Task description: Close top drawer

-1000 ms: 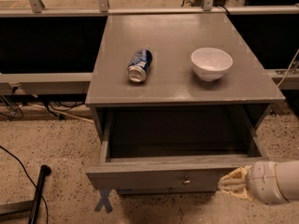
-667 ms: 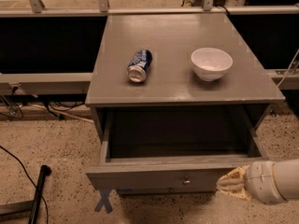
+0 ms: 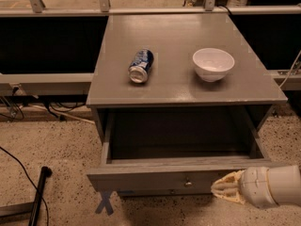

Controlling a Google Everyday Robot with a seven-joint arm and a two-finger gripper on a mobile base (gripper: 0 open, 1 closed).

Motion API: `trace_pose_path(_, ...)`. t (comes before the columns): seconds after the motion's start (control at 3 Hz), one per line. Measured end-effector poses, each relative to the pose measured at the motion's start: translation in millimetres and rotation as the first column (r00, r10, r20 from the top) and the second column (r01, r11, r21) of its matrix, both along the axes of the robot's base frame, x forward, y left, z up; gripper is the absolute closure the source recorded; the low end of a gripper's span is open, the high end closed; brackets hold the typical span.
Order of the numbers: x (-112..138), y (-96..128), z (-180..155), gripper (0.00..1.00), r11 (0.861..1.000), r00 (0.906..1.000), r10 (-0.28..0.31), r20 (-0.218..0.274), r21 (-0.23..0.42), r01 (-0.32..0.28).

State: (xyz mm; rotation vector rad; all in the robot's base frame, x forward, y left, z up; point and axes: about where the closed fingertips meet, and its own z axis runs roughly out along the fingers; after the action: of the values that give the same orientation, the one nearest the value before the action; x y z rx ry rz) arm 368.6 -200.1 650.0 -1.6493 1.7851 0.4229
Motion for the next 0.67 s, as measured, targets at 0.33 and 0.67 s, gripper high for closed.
trace_pose_path(0.33, -1, 4, -15, 1.0, 0.998, 1.0, -0.003, 0.005, 0.061, 0.003)
trace_pose_path(0.67, 2, 5, -33, 1.0, 0.996, 0.9996, -0.026, 0.012, 0.083, 0.025)
